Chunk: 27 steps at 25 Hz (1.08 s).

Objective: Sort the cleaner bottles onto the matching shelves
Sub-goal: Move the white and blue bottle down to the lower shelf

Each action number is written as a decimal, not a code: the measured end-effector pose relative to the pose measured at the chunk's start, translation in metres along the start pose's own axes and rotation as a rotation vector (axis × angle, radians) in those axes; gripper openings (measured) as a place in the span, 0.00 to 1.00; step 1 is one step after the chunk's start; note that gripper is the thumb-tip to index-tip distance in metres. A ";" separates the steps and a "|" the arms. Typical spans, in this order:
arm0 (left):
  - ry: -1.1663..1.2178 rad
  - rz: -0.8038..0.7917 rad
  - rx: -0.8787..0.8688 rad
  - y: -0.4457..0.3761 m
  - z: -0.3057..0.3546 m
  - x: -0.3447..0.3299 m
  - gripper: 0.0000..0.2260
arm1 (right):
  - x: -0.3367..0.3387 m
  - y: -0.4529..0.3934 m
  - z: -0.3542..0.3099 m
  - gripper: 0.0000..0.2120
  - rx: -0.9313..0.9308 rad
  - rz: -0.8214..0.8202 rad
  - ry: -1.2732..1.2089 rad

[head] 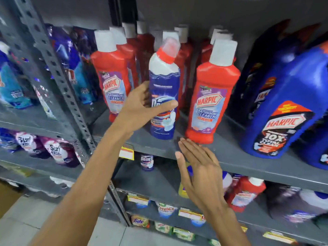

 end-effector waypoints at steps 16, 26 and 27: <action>0.072 -0.138 0.339 0.184 -0.136 0.026 0.31 | -0.005 0.001 -0.002 0.10 0.018 0.204 0.040; -0.118 -0.202 0.416 0.102 -0.306 0.004 0.27 | -0.003 -0.001 -0.004 0.10 0.012 0.235 0.064; -0.130 -0.221 0.440 0.097 -0.313 0.005 0.25 | -0.003 -0.001 -0.004 0.10 0.010 0.236 0.064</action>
Point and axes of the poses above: each hand's wrist, its own y-axis away from the middle knuckle, its own x-axis out of the back of the hand, z = x × y, the point moved 7 cm from there along -y, towards the middle knuckle, and after that the axes turned 4 degrees about -z, right-handed, at the moved point
